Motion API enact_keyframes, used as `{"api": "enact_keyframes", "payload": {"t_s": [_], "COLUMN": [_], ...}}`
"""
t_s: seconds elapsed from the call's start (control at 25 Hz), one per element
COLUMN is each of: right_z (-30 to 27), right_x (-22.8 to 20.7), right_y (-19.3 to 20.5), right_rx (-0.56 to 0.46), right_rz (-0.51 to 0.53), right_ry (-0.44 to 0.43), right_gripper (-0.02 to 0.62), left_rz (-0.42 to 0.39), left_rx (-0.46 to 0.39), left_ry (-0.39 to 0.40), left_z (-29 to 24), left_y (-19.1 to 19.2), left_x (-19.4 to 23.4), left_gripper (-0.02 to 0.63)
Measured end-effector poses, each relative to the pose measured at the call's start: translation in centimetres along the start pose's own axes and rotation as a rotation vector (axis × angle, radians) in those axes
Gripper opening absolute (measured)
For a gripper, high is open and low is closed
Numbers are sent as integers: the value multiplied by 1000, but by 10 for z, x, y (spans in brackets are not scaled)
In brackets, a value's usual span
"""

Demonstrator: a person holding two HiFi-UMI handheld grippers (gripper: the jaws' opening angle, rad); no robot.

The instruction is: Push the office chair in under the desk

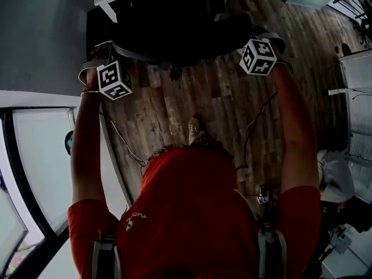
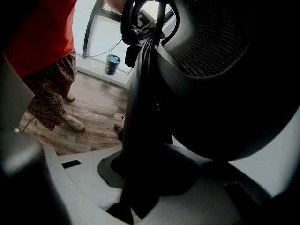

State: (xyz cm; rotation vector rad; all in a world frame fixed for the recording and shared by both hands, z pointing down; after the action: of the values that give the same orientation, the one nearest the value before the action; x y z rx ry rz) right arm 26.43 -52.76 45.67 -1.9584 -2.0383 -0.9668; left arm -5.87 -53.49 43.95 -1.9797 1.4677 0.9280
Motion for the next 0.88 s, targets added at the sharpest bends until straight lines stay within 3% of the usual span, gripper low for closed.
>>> {"api": "enact_keyframes", "payload": {"t_s": [0.48, 0.88], "right_z": [-55, -90], "right_x": [-98, -165], "right_y": [32, 35], "right_rx": [-18, -7], "right_rz": [42, 38], "right_ry": [-31, -29], "right_gripper": [127, 127], "left_rz": [45, 49], "left_rx": [50, 50], "left_ry": [17, 4], "left_z": [-77, -125], "left_y": [4, 18], "left_x": [61, 100], "left_gripper": [120, 117]}}
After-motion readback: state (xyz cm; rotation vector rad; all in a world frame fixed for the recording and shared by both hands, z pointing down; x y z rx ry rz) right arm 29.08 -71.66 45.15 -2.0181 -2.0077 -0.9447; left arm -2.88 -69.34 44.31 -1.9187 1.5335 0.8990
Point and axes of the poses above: the fingertips, and each gripper's own axes: z backward along the fingers, x to its left, y out of its underside, the point moved 3 cm from there along z, backward along the fingers, and after that the axes turned 12 degrees about -z, right-handed, at the moved point
